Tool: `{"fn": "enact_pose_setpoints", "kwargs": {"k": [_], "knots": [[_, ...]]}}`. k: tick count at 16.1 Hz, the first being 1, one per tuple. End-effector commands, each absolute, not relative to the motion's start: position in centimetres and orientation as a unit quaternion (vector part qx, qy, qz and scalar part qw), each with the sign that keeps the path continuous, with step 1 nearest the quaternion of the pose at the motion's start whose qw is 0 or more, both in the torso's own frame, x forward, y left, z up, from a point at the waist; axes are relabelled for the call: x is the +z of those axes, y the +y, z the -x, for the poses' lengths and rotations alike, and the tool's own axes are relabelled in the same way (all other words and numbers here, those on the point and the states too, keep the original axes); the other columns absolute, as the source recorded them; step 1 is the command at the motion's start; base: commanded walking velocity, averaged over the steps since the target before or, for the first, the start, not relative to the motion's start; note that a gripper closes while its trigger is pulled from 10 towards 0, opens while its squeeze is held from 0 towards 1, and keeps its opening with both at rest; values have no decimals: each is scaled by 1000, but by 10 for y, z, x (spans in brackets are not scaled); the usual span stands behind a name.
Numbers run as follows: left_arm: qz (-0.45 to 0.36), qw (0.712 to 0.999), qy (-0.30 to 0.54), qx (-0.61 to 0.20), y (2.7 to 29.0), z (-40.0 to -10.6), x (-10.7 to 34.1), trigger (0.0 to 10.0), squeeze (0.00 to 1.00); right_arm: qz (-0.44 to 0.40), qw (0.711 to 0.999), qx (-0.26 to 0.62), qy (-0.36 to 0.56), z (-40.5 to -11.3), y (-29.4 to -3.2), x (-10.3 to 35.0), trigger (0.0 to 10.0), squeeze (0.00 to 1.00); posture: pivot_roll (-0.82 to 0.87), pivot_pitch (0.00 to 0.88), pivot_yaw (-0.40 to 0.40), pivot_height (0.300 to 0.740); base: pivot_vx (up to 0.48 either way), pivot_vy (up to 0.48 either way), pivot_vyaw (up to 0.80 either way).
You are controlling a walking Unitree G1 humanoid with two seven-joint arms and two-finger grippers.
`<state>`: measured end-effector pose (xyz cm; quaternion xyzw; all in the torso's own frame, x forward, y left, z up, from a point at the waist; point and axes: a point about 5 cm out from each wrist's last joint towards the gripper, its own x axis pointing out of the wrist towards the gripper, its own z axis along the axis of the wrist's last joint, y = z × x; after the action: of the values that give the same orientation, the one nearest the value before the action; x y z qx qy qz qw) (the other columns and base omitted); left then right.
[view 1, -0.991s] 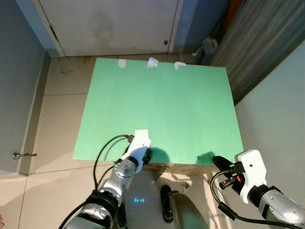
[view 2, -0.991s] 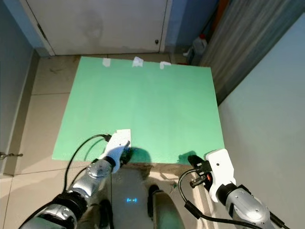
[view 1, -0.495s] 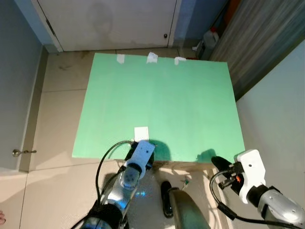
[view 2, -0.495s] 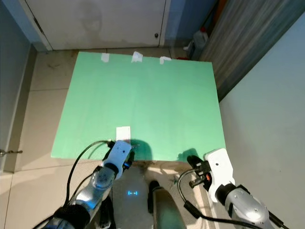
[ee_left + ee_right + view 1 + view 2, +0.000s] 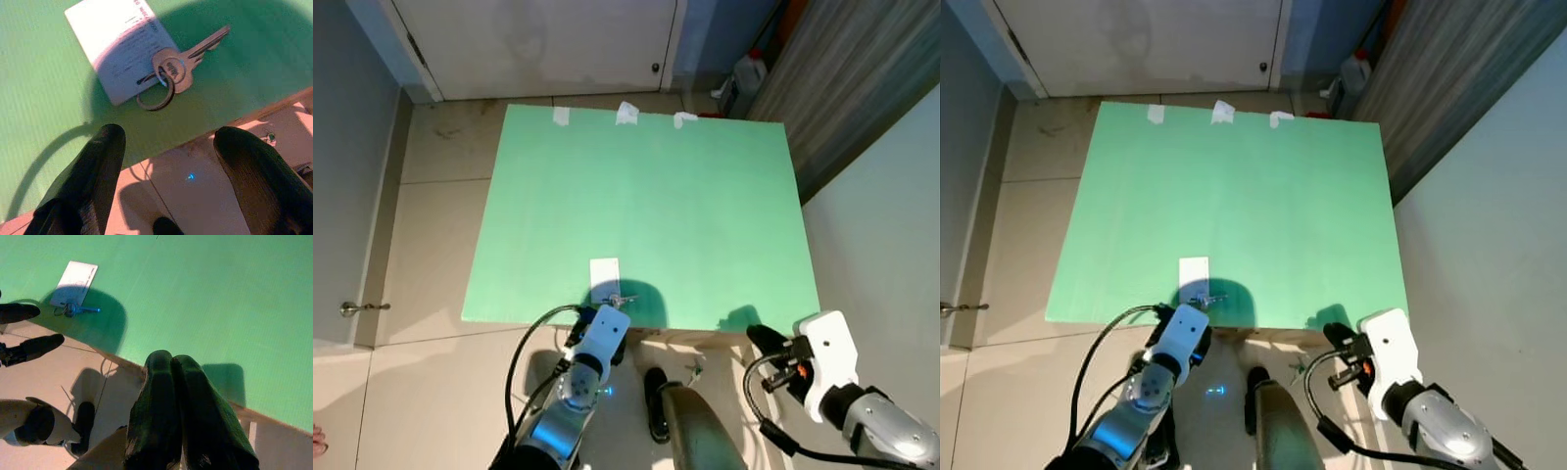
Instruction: Hang keys on a hook
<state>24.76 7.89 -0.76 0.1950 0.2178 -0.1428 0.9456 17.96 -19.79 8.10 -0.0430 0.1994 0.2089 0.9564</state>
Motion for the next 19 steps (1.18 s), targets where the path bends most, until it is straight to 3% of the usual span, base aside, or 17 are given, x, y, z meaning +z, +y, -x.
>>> {"fn": "enact_pose_setpoints", "kwargs": {"k": [1, 19], "knots": [[-202, 942, 228, -141, 80, -243, -12, 10000, 0, 44, 954, 208, 210, -175, -199, 80, 10000, 0, -380, 311, -67, 740, 0, 0, 0], [-213, 936, 236, -150, 87, -265, -8, 10000, 0, 44, 952, 209, 220, -168, -201, 80, 10000, 0, -395, 312, -72, 740, 0, 0, 0]]}}
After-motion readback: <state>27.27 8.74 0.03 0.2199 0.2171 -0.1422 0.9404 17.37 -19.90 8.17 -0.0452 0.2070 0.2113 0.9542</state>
